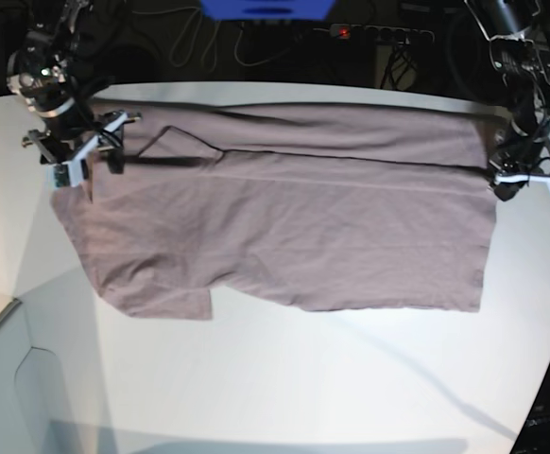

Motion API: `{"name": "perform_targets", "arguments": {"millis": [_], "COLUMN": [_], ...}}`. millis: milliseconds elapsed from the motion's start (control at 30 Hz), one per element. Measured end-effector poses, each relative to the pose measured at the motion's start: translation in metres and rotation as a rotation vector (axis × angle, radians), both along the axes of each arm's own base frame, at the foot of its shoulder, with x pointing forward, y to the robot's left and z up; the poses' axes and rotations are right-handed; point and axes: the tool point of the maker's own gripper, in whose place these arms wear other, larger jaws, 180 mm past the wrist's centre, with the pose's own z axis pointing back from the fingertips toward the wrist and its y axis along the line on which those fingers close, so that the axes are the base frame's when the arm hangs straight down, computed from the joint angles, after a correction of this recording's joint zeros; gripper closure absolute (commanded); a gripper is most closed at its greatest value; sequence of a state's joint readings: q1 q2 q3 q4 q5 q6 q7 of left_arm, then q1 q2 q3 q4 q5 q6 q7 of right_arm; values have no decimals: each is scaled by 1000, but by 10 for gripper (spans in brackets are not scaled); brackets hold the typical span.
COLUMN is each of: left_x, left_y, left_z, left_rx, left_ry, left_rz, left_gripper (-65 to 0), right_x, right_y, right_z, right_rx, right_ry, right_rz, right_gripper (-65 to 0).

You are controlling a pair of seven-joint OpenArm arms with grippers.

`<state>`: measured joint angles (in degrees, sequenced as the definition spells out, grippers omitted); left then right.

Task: Layout the t-shirt on the table in an organized manner, then fold the t-shirt properly
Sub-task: 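Release the shirt and reposition both grippers along the folded edge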

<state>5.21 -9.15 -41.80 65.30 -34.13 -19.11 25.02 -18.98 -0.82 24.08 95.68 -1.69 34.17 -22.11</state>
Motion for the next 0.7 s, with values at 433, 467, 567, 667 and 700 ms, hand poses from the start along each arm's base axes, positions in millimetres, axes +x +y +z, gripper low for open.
{"name": "perform_targets", "arguments": {"millis": [433, 467, 567, 667, 700], "left_x": [3, 3, 3, 3, 2], "left_y": [0, -1, -1, -1, -1], "left_z": [2, 2, 1, 1, 1], "left_rx": [-1, -2, -3, -2, -2], "left_ry": [-7, -7, -7, -5, -5], "left_rz": [0, 0, 0, 0, 0], "left_gripper": [0, 0, 0, 0, 0], "right_x": [5, 2, 0, 8, 9], "right_y": [-14, -14, -13, -25, -28], "right_z": [-19, -23, -27, -19, -18], "right_rx": [-6, -6, -1, -2, -6], "right_ry": [46, 61, 74, 40, 37], "right_rz": [11, 11, 8, -36, -41], "right_gripper": [-359, -359, -359, -359, -359]}}
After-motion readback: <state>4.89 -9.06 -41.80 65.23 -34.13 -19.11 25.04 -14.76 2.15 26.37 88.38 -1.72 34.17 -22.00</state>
